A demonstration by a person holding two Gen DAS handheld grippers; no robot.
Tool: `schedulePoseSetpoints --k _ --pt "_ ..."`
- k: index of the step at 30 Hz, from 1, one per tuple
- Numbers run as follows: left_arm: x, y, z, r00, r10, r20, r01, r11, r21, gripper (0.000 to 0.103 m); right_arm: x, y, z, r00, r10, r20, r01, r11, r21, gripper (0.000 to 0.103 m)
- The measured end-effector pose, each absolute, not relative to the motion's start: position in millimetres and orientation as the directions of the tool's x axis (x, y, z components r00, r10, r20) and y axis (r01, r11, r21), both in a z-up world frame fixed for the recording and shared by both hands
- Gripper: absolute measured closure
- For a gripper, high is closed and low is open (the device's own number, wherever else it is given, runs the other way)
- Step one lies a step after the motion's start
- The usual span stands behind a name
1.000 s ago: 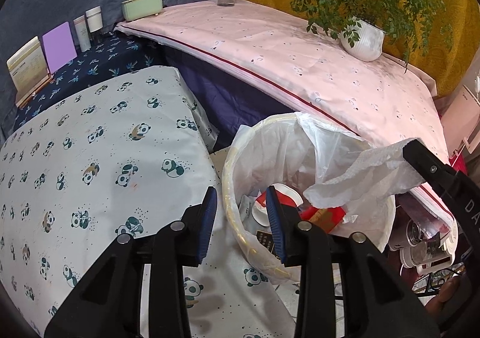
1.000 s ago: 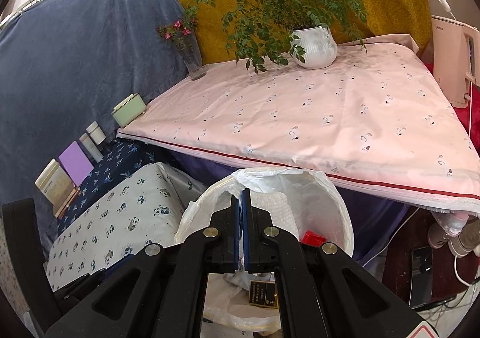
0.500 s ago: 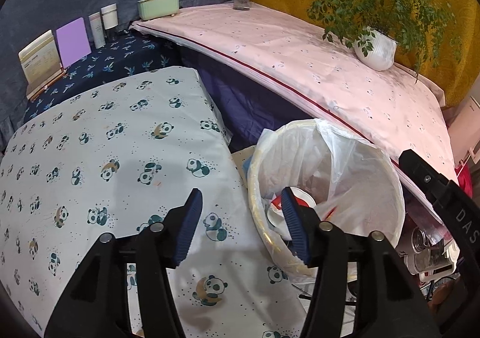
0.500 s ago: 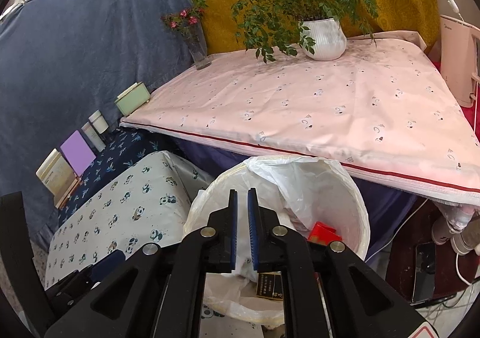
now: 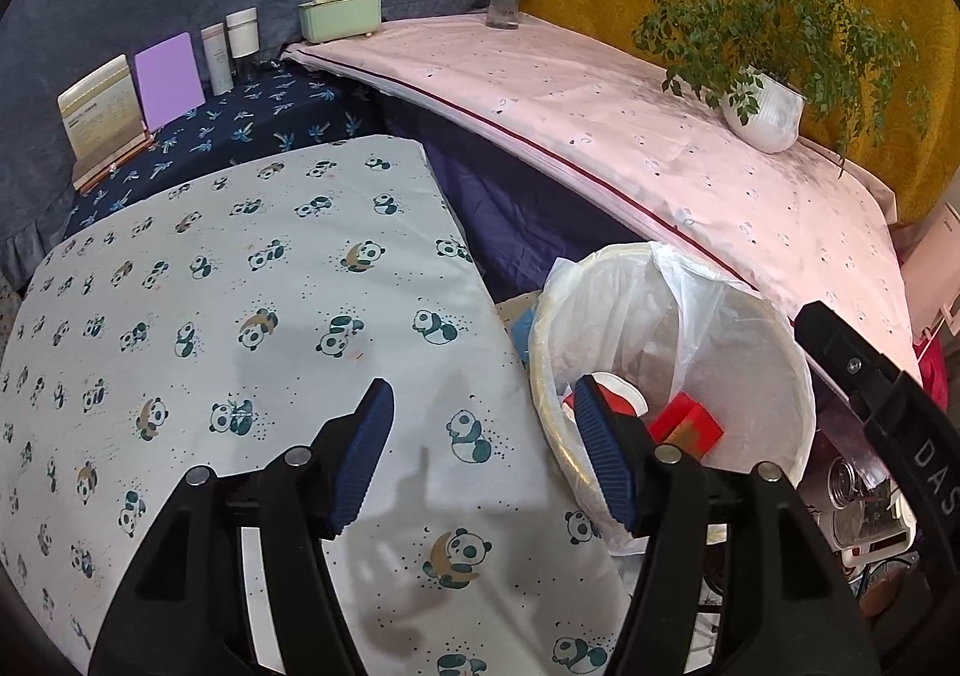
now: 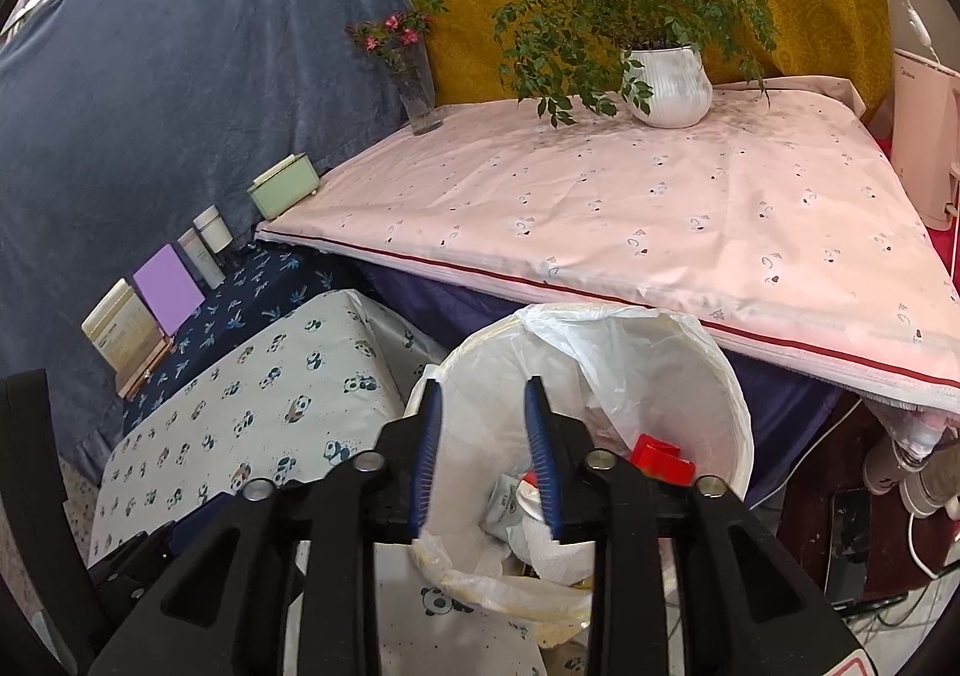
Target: Collect trash
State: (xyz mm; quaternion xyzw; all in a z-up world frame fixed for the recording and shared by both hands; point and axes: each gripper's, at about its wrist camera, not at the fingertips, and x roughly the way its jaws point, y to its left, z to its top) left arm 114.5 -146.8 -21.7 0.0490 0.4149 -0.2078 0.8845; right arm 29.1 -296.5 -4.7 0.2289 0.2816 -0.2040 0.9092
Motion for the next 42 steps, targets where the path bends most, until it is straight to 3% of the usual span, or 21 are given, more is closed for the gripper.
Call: schedulePoseSetpoints --k 12,18,22,26,42 --pt "97.5 -127.1 -18.8 0.59 -0.307 -0.747 0.394 0.917 -0.066 0.034 6.7 -280.4 -3.7 0.73 -0.268 -0.628 0.499 0.837 0.222 0.058" --pt "86.7 -117.9 -20.0 0.605 -0.286 -0.743 0.383 0.923 -0.043 0.025 -7.0 -273.6 -8.2 0.701 -0.293 -0.65 0.51 0.843 0.17 0.05" --pt "79.3 -113.9 -20.4 0.619 -0.27 -0.737 0.38 0.925 -0.02 0.016 -14.6 -267.7 -10.3 0.69 -0.301 -0.658 0.511 0.847 0.148 0.037" --pt "72.2 -111.2 -21.7 0.627 -0.257 -0.735 0.386 0.922 0.006 0.014 -21.5 -262.1 -10.6 0.684 -0.316 -0.658 0.515 0.848 0.127 0.023" --pt "52.6 -95.6 -27.1 0.606 -0.243 -0.757 0.386 0.922 0.013 0.011 -42.0 -244.1 -11.1 0.627 -0.395 -0.672 0.526 0.85 -0.009 0.019"
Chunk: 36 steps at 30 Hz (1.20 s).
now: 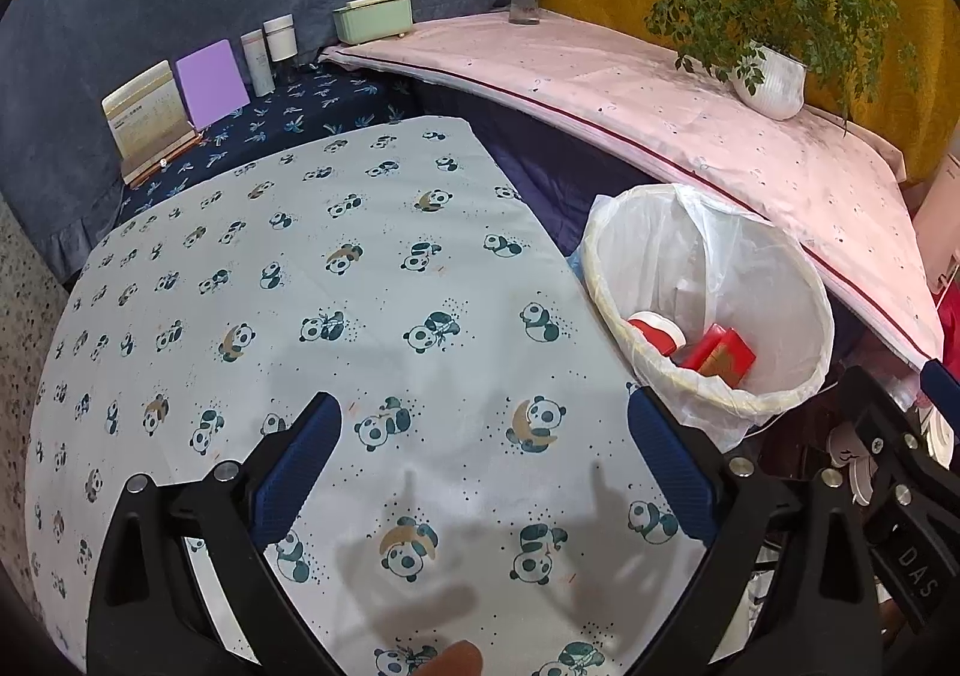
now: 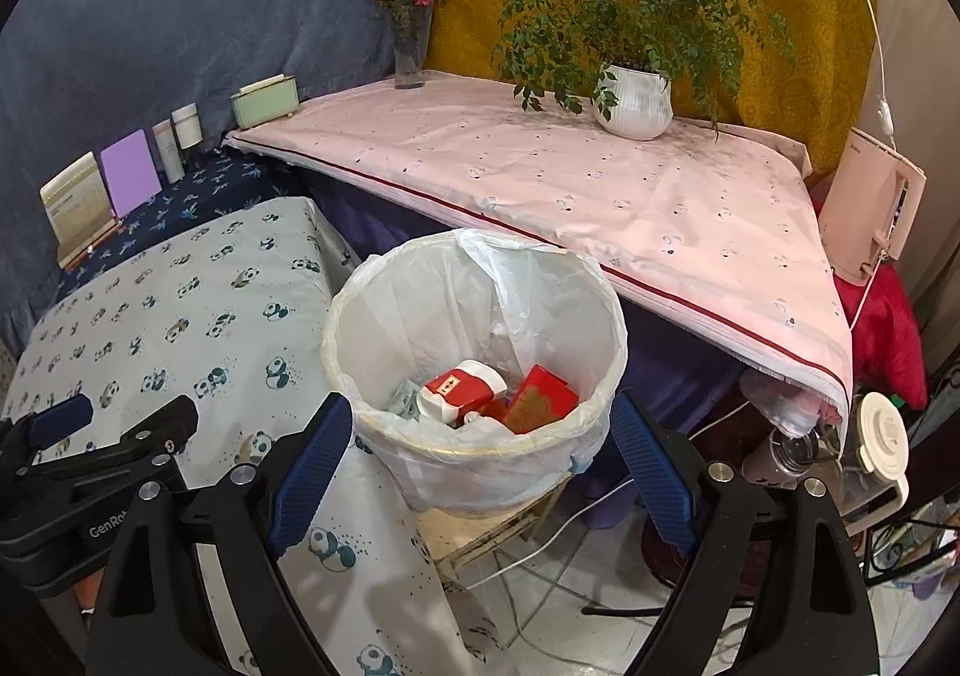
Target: Collect trash
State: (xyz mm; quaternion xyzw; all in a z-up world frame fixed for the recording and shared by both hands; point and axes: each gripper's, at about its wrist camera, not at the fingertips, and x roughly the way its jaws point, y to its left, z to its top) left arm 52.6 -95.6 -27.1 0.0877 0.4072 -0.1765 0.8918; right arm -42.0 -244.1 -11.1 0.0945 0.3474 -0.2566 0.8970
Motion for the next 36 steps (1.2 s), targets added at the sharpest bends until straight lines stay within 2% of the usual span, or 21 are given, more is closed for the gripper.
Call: schedulePoseSetpoints --k 4,7,36 --pt "48.2 -94.0 -30.0 0.604 -0.241 -0.76 0.388 0.922 0.016 0.01 -44.4 -243.5 -14.5 0.621 -0.383 -0.684 0.519 0.855 -0.007 0.017" --pt "46.4 -92.7 -32.7 0.599 -0.239 -0.764 0.385 0.923 0.013 0.01 -46.0 -242.6 -18.0 0.618 -0.373 -0.692 0.511 0.86 -0.007 0.007" --pt "36.9 -88.3 -41.4 0.602 -0.206 -0.771 0.367 0.929 0.038 0.01 -58.7 -232.3 -38.5 0.59 -0.388 -0.708 0.499 0.865 -0.058 0.007"
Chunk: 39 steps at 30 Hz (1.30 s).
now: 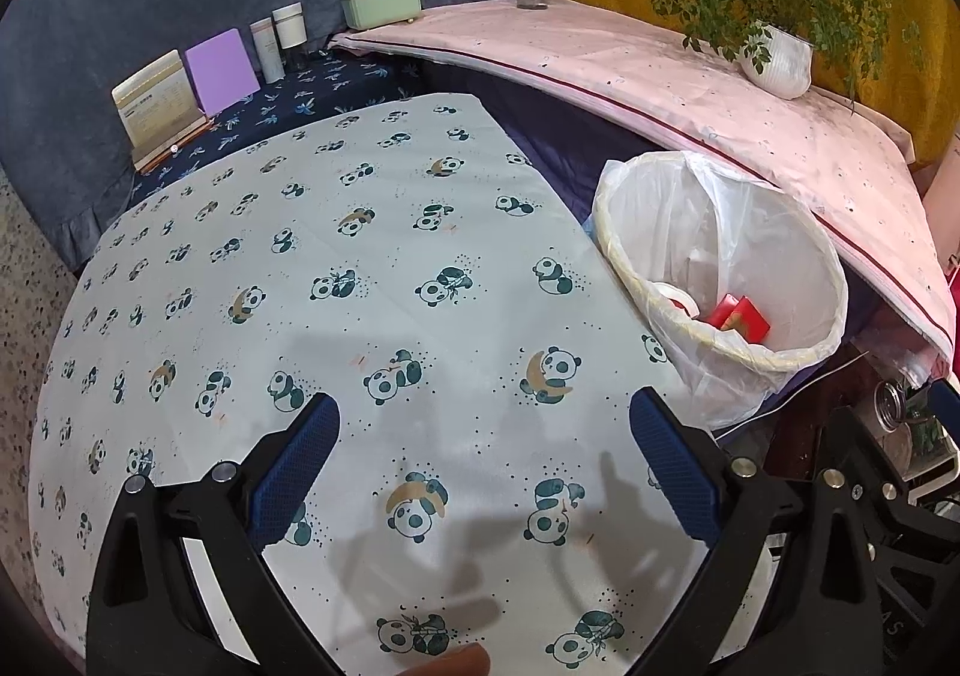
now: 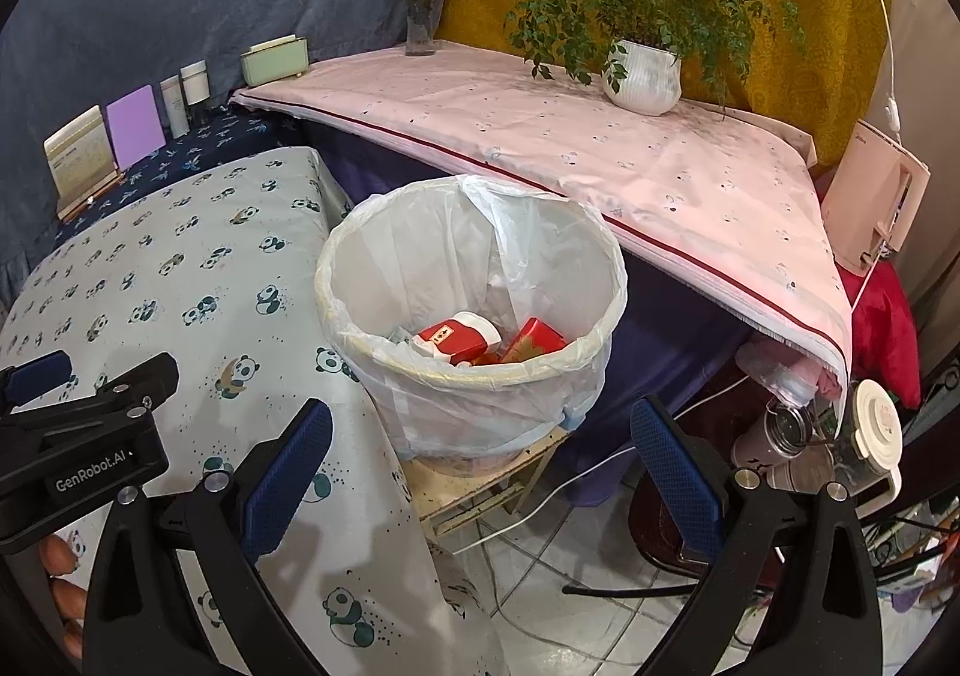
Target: Collect trash
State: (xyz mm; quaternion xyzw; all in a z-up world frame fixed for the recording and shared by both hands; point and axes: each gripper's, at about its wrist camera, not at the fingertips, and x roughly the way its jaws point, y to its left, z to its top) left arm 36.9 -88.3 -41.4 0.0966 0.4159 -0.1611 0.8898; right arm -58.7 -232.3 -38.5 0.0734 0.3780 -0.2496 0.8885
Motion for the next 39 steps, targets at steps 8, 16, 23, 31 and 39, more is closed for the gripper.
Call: schedulePoseSetpoints --k 8,16,23,31,39 --pt "32.1 -89.7 -38.3 0.613 -0.206 -0.762 0.369 0.928 0.045 0.01 -63.0 -231.7 -34.6 0.601 -0.393 -0.696 0.5 0.864 -0.057 0.007" --pt "29.9 -93.6 -37.5 0.619 -0.207 -0.758 0.371 0.927 0.05 0.01 -65.0 -233.2 -32.9 0.604 -0.395 -0.693 0.502 0.863 -0.054 0.007" --pt "29.9 -95.2 -38.5 0.616 -0.21 -0.759 0.374 0.926 0.047 0.01 -64.6 -235.8 -33.1 0.601 -0.396 -0.695 0.506 0.861 -0.053 0.007" --pt "29.3 -95.2 -37.7 0.621 -0.209 -0.755 0.371 0.928 0.048 0.01 -64.2 -235.3 -33.8 0.601 -0.396 -0.695 0.505 0.862 -0.054 0.007" --pt "28.7 -95.3 -36.8 0.627 -0.209 -0.751 0.373 0.926 0.053 0.01 -64.4 -235.0 -34.2 0.601 -0.397 -0.693 0.505 0.861 -0.055 0.007"
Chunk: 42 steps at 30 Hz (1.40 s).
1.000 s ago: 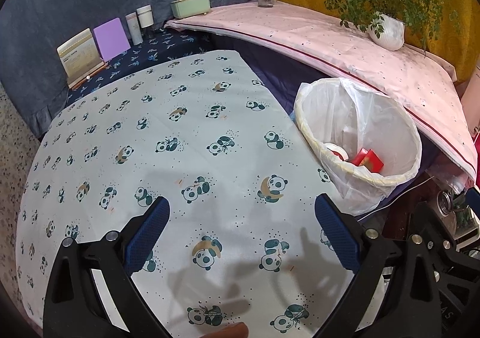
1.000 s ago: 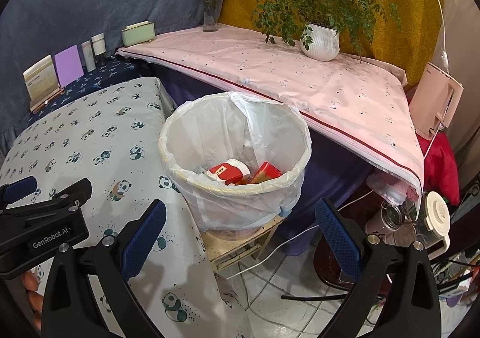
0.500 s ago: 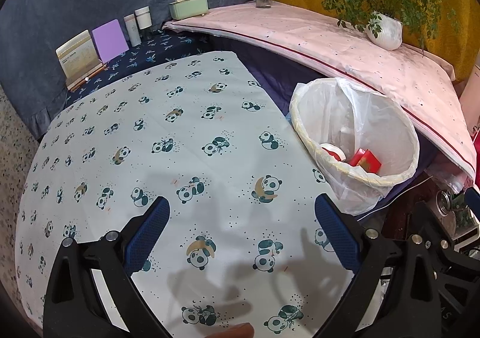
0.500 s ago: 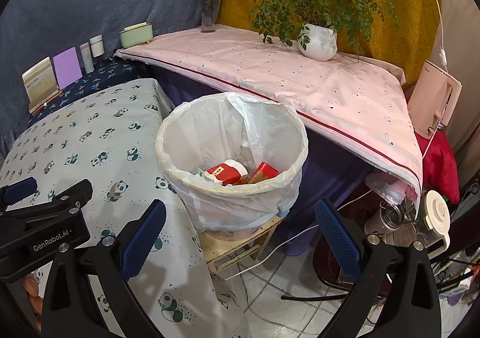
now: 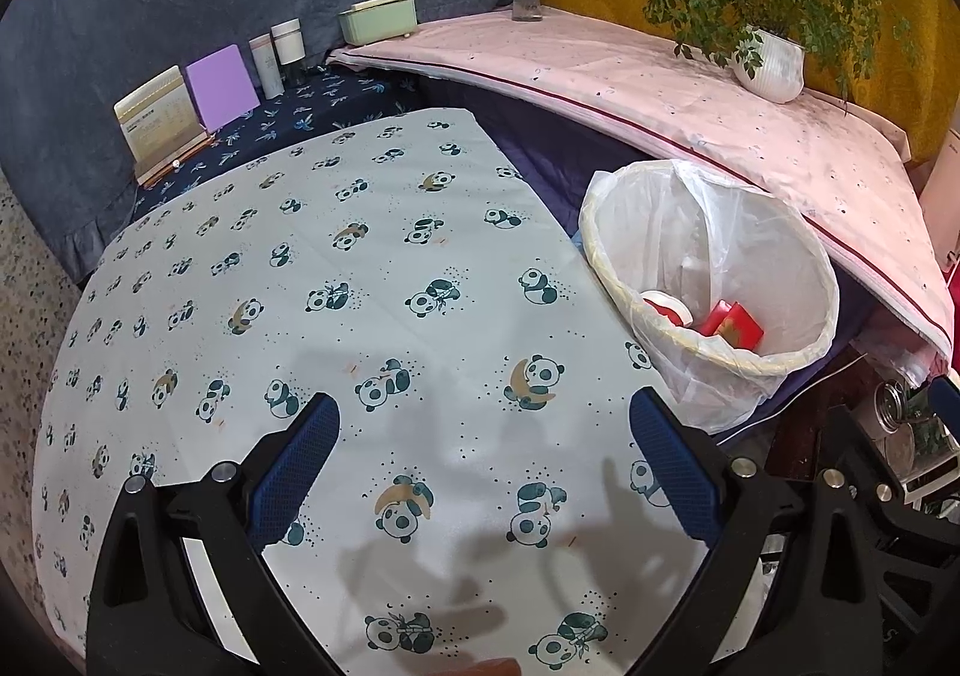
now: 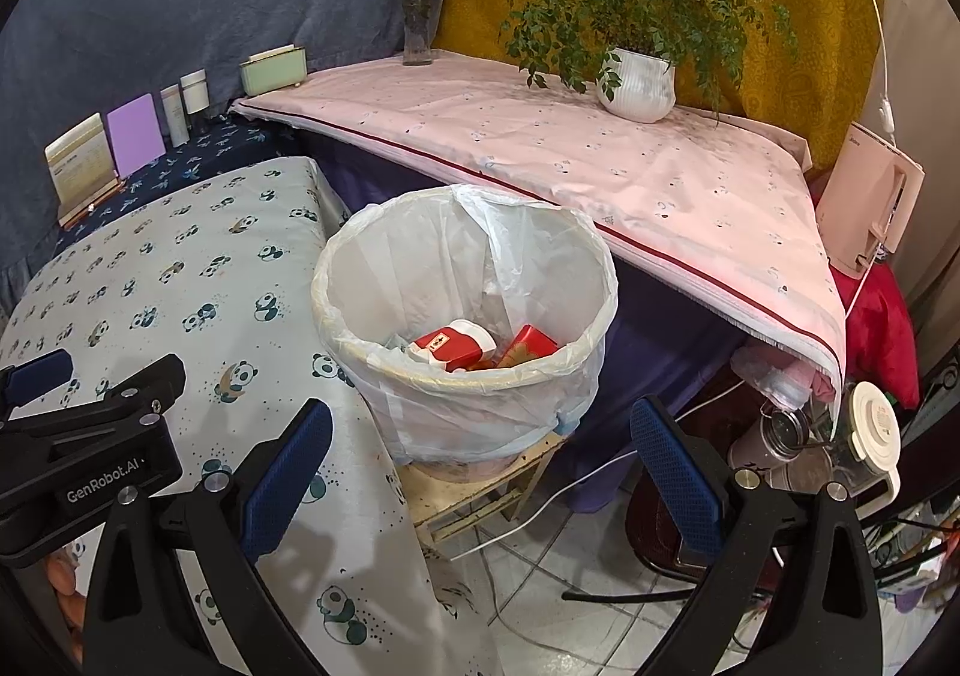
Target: Collect trash
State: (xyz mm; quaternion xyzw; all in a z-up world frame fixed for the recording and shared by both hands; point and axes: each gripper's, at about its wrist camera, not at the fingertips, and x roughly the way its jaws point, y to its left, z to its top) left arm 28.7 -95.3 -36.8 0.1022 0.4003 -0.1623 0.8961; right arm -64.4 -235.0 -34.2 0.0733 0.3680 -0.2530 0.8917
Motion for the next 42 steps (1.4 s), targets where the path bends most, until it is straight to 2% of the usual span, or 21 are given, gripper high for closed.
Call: schedulePoseSetpoints --k 42 --pt "29.0 -100.0 -36.1 0.638 -0.202 -0.743 0.377 0.924 0.072 0.01 -65.4 -236.5 -36.9 0.599 -0.397 -0.696 0.507 0.86 -0.055 0.007"
